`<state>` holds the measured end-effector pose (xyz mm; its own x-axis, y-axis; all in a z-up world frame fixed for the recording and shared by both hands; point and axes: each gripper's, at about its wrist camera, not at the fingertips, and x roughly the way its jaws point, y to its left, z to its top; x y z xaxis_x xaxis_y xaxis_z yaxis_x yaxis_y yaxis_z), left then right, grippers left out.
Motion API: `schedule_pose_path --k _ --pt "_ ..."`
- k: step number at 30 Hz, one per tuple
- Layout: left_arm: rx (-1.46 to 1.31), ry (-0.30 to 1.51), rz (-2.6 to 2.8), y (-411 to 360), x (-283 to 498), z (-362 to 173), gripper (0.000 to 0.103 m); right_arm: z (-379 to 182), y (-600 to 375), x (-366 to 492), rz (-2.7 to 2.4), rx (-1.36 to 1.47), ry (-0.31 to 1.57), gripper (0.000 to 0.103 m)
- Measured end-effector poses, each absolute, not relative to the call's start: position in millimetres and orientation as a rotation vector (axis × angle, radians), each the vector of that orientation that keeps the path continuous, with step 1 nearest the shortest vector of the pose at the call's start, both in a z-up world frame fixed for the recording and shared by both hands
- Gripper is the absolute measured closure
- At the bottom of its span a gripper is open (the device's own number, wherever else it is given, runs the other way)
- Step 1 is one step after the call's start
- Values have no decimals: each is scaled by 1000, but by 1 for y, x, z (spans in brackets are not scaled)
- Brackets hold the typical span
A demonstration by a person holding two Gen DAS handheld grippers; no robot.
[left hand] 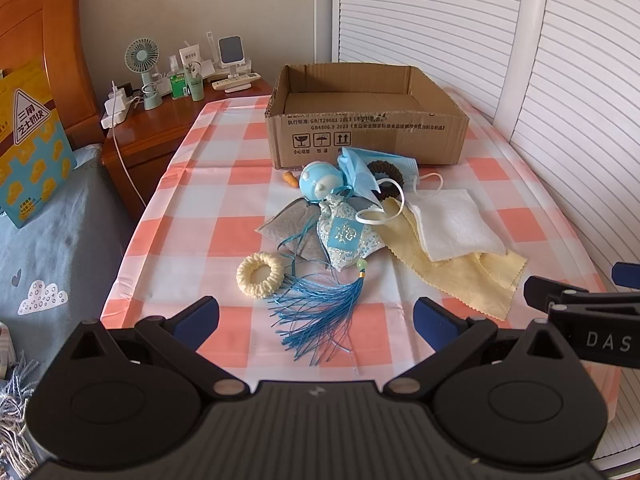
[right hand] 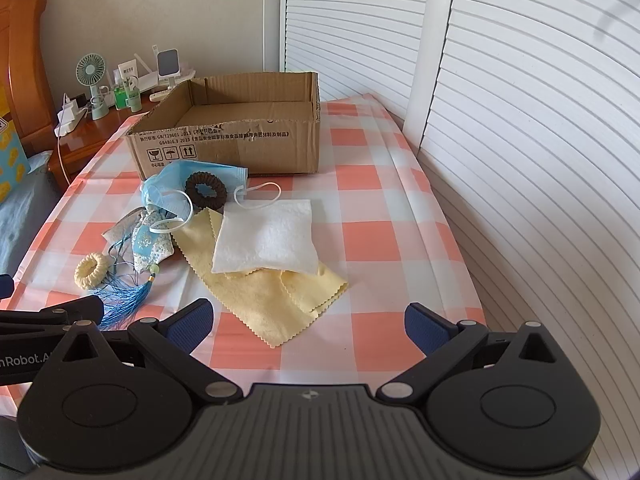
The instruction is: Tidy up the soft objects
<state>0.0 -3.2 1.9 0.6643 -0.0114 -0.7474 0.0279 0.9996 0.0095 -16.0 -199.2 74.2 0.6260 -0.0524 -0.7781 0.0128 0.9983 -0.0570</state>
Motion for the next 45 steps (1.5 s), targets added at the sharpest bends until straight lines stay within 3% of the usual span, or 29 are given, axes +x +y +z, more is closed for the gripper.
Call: schedule_pose_path --k 30,45 --pt "20 823 -72 3 8 1 1 73 -197 -12 -32 -52 883 0" --pt "45 799 -89 28 28 -25 0 59 -199 10 6 -84 880 0"
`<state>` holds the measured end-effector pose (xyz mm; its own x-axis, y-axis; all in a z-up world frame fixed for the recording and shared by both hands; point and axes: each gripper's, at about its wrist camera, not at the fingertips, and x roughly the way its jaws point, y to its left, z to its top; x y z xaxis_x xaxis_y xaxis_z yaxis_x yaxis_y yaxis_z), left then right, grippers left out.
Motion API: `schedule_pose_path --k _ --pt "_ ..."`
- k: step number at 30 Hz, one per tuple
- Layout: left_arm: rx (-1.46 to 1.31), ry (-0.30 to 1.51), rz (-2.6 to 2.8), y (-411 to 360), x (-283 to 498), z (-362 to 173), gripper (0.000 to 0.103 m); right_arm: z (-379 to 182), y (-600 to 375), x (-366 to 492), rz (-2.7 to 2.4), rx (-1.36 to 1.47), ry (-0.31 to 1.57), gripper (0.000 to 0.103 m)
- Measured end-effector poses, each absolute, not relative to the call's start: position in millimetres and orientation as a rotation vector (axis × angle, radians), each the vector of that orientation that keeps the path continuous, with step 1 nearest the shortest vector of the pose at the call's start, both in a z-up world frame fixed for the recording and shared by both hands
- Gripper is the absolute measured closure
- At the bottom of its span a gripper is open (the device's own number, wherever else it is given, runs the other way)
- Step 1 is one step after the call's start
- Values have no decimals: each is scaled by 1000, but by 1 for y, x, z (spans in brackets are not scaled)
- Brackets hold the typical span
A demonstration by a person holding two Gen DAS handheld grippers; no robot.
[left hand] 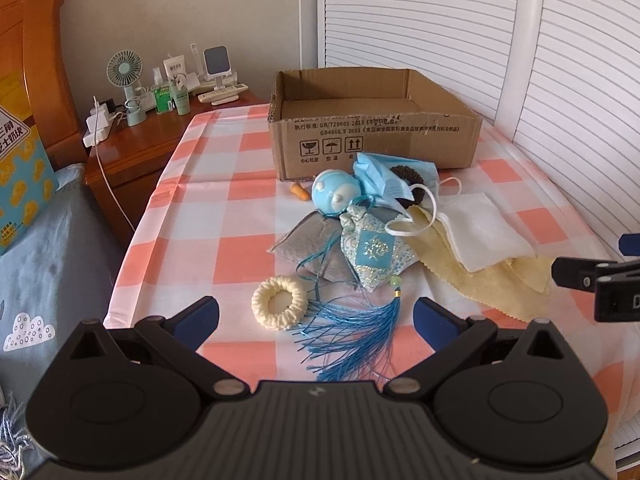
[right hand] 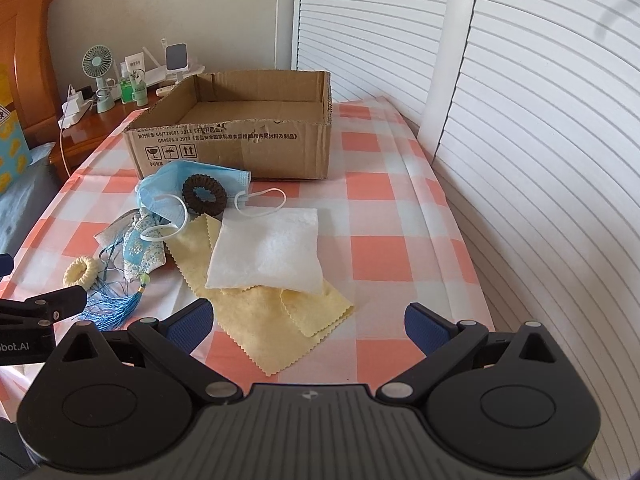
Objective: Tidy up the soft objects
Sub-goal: 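Move the left tool to the cream knitted ring while the right tool approaches the white cloth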
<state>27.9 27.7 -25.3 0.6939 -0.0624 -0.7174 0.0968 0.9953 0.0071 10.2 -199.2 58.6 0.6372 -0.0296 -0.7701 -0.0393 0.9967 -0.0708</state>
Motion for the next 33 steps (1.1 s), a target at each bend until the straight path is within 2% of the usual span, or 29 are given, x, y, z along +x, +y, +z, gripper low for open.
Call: schedule_pose_path --k 11,25,33 --pt "31 842 -73 52 45 -50 1 26 -198 38 121 -106 905 0" --pt "33 917 -72 68 82 -80 0 22 -188 54 120 -98 884 0" --pt "29 841 -135 79 75 -87 0 16 -195 73 93 -106 880 0"
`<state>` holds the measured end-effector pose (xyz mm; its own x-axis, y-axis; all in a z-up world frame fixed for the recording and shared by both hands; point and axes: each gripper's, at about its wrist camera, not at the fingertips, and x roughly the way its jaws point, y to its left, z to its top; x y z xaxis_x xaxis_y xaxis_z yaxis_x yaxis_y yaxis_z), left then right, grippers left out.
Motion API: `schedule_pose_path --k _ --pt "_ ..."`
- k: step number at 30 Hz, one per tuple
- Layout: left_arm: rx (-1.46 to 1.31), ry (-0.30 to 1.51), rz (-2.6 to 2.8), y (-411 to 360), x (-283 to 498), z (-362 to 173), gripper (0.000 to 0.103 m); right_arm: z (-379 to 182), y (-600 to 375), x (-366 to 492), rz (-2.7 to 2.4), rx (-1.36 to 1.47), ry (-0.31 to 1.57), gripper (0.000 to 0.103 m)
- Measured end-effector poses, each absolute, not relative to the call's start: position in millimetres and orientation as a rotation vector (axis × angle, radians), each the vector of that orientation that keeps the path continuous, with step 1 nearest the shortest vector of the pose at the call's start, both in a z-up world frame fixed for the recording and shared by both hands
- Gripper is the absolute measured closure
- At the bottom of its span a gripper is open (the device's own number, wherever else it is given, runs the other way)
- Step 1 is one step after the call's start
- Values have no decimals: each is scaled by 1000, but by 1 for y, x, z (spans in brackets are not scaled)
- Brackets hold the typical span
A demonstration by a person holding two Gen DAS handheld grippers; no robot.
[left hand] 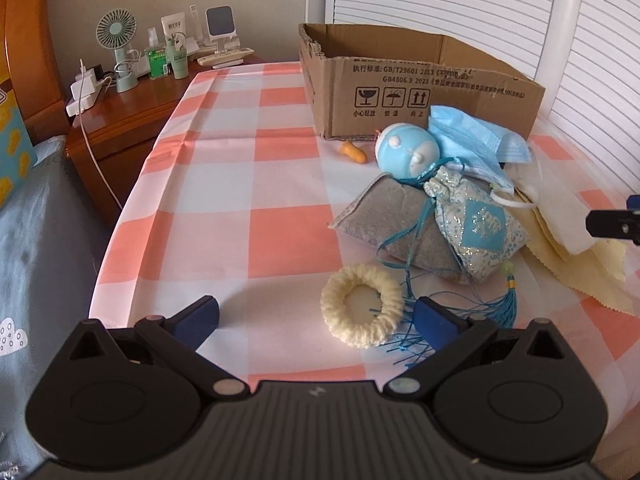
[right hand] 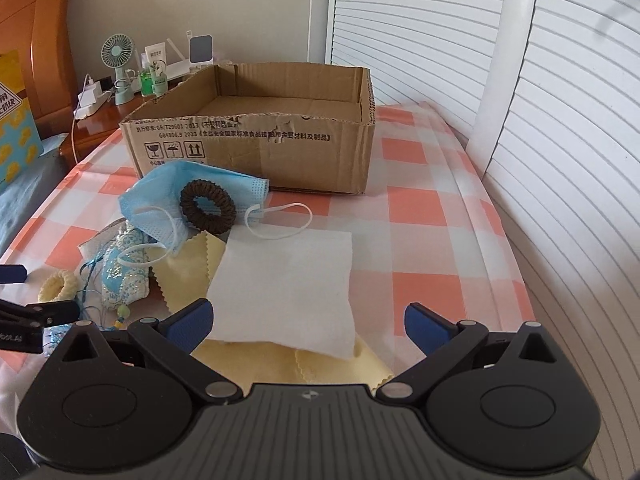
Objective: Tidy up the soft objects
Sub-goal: 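Move the left tool to the cream knitted ring while the right tool approaches the white cloth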
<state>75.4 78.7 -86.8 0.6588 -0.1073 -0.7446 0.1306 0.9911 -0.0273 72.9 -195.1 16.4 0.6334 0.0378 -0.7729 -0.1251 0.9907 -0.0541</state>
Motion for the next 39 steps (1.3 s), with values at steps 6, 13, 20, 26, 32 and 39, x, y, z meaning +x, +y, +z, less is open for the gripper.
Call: schedule_pose_path --k 6,13,20,26,32,39 --pt "28 864 -123 77 80 -85 0 11 -191 103 131 -61 902 0" --pt "25 867 -120 77 81 -85 0 -13 -191 126 126 -36 971 0" --pt "26 852 -122 78 79 -86 0 -16 -212 119 49 -94 968 0" --pt "35 842 -131 76 78 -84 4 -18 -213 121 57 -135 959 0" --pt "69 815 -151 70 76 -77 36 -17 -211 119 74 -150 944 0" --pt "72 813 -184 64 75 -74 62 -14 -214 119 82 -154 933 0"
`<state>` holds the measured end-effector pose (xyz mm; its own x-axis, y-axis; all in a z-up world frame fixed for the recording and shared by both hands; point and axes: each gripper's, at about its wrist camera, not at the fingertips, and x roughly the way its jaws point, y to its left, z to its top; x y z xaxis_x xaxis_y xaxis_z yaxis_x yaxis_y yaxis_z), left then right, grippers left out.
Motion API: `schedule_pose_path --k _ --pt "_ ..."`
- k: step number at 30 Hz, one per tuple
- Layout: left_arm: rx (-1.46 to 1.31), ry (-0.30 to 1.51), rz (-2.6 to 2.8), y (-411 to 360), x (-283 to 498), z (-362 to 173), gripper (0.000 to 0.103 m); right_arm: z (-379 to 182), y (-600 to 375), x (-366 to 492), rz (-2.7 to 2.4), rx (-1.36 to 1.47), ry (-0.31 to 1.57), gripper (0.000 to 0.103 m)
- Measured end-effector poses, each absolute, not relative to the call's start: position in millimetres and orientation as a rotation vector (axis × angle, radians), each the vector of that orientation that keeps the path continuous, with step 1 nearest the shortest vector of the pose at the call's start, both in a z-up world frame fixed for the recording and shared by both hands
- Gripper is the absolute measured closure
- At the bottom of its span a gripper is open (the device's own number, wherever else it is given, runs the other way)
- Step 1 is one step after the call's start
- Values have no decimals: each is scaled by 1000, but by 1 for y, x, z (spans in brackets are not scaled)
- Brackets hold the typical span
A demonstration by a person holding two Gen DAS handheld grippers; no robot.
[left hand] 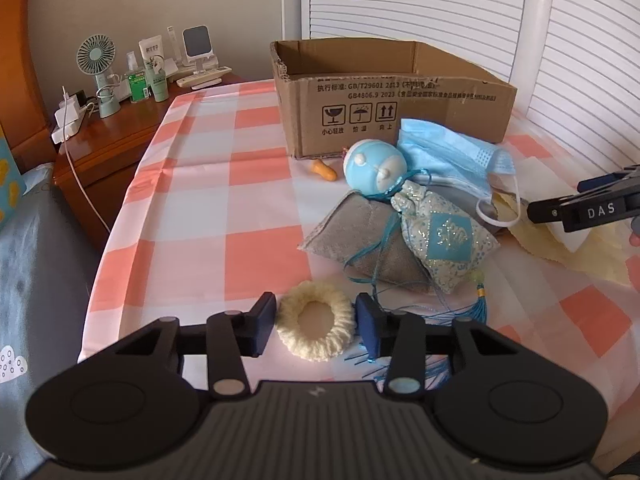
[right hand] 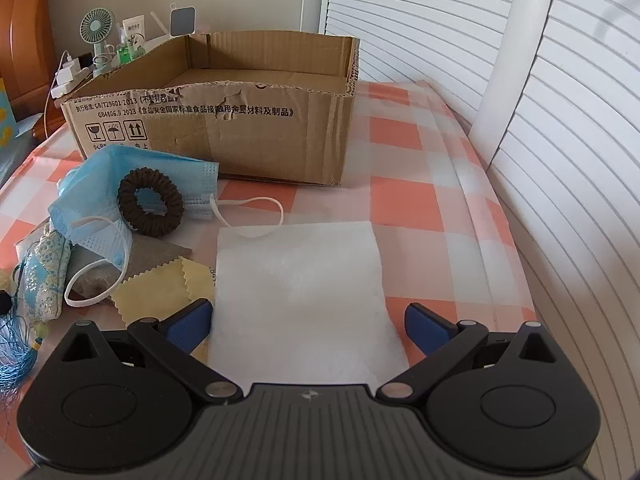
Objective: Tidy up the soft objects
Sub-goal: 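Move the left tool to the cream knitted ring while the right tool approaches the white cloth, then close the left gripper on the ring while the right gripper grasps the white cloth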
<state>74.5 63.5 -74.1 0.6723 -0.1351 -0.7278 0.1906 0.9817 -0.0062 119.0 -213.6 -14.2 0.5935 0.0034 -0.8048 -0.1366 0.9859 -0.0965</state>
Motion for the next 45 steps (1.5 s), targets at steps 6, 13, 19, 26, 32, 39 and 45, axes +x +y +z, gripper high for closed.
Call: schedule_pose_path --k 6,13,19,26,32,39,45 --pt "61 814 -184 64 76 -74 62 -13 -216 125 105 -170 919 0" --pt "54 816 -184 64 77 -74 62 -20 -217 137 146 -165 942 0" --pt "56 818 -190 65 77 -75 62 -16 -217 137 189 -165 940 12" --pt "58 819 -193 65 77 -75 62 -10 -221 135 210 -159 933 35" --pt "57 820 -198 65 78 -75 62 -1 -220 132 207 -162 910 53" --pt "70 825 -227 66 77 -71 72 6 -217 127 207 -175 895 73" --pt "98 811 -241 70 71 -59 73 20 -218 116 202 -175 864 75"
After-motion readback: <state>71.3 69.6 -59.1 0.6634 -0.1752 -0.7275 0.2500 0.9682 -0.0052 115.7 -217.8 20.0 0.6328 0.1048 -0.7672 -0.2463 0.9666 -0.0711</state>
